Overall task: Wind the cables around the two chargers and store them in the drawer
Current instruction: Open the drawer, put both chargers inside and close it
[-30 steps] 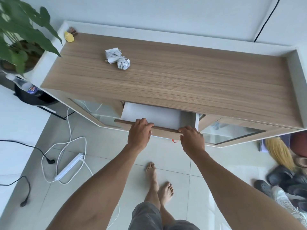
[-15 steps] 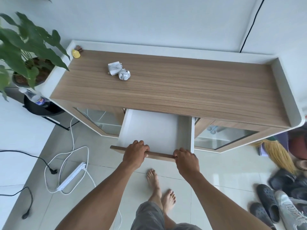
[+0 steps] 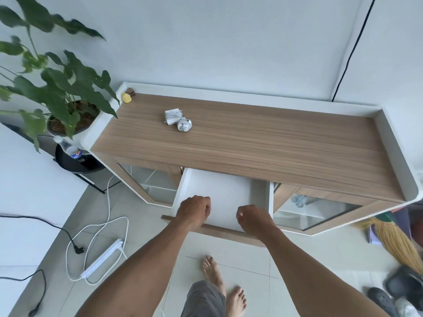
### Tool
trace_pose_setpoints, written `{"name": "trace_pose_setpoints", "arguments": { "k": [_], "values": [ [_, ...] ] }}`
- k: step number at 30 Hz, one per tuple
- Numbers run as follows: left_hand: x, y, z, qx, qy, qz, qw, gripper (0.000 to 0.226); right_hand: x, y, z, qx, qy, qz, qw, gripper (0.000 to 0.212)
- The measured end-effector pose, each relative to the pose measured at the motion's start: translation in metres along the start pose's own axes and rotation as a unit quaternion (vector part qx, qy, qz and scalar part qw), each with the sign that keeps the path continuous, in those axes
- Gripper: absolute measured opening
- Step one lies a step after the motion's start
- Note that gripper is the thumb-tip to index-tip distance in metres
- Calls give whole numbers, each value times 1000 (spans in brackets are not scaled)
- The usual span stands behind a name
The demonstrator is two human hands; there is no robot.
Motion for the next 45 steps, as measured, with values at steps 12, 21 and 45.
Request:
{"name": "trace_pose_setpoints", "arguments": {
  "k": [12,21,45],
  "values": [
    [61,141,-89,-41,70,124,989,14,99,111,-85,0,68,91,993,23],
    [150,192,-169,-75,76,150,983,48,220,144,-124,20,63,78,995,47],
    [334,179,-187,15,-30,120,992,71,379,118,-136,67,21,3,998,80]
  ]
}}
Point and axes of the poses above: each hand's wrist, its own x-axis towards the middle knuckle, its own y-axis out of the back of the hand, z = x × y, the point moved 8 cm from there along x, towards the middle knuckle, and after that the axes turned 4 degrees about y, right-handed, at the moved point
